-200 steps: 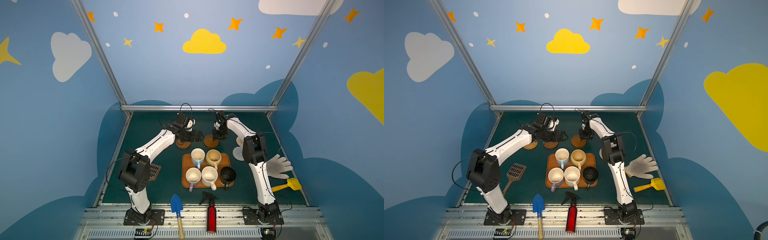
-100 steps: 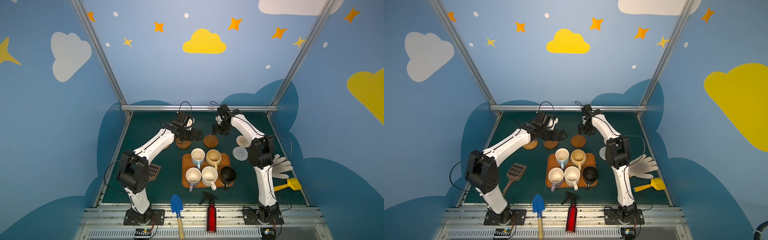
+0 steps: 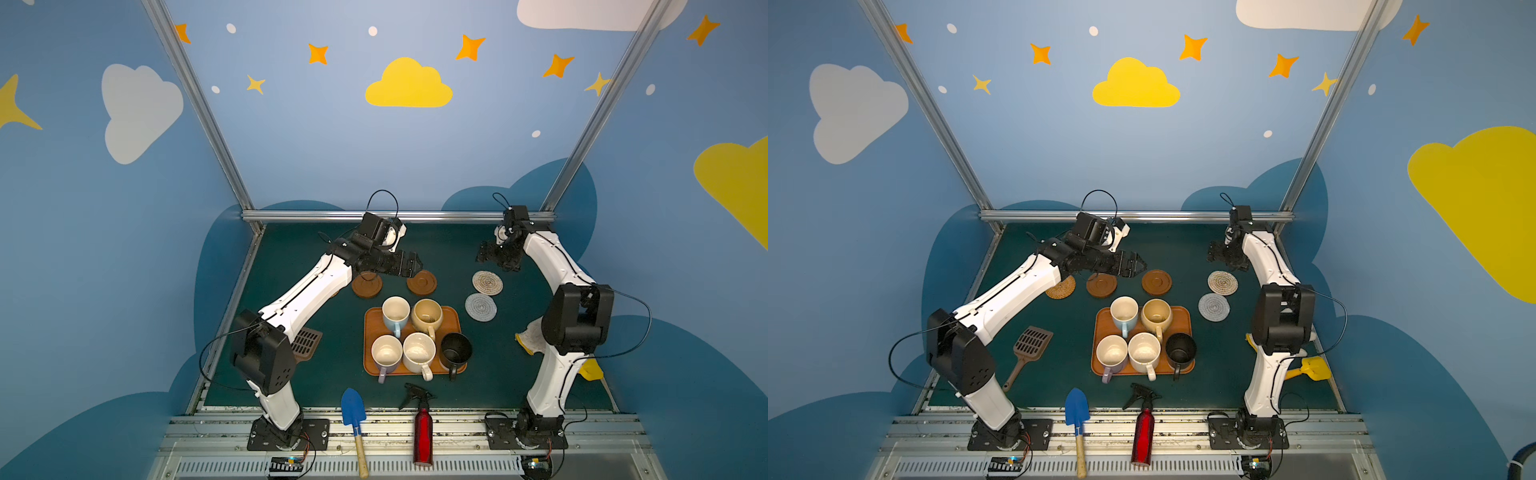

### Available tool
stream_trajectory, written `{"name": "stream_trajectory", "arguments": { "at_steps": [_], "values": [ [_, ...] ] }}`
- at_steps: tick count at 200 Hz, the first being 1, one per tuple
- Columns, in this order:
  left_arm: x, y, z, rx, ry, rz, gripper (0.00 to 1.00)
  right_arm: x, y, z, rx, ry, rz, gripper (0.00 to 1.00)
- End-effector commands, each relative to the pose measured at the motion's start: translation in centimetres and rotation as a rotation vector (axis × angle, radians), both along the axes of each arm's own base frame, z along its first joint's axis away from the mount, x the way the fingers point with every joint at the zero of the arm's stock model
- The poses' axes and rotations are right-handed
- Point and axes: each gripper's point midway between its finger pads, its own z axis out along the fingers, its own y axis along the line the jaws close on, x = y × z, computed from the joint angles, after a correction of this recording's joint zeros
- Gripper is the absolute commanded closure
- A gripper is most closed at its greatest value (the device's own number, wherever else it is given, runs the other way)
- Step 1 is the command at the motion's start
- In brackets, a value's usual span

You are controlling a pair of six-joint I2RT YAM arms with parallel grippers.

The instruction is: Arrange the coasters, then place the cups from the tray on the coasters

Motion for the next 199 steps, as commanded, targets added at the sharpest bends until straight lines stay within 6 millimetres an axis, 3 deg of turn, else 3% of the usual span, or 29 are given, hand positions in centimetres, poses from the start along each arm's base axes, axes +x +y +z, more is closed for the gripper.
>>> {"name": "stream_trajectory", "arguments": {
  "at_steps": [1,31,96,162,199],
  "values": [
    [0.6,-0.4,-1.0,0.046,0.024,-0.011,0.0,0.3,-1.7,-2.8,-0.048,0.051,-0.002,0.1],
    [0.7,-1.8,-1.6,0.058,0.042,-0.05,0.0,0.8,-3.0,-5.5,-0.02,0.102,-0.016,0.12],
    [0.3,-2.5,-2.2,0.021,0.054,-0.05,0.0,1.8,-3.5,-8.3,-0.024,0.147,-0.005,0.2],
    [-0.8,-1.5,-1.7,0.009,0.03,-0.035,0.0,1.5,-2.5,-10.6,-0.002,0.24,0.04,0.3],
    [-1.1,-1.4,-1.0,-0.013,0.016,-0.034,0.0,0.8,-0.7,-11.3,-0.006,0.262,0.089,0.34]
  ]
}}
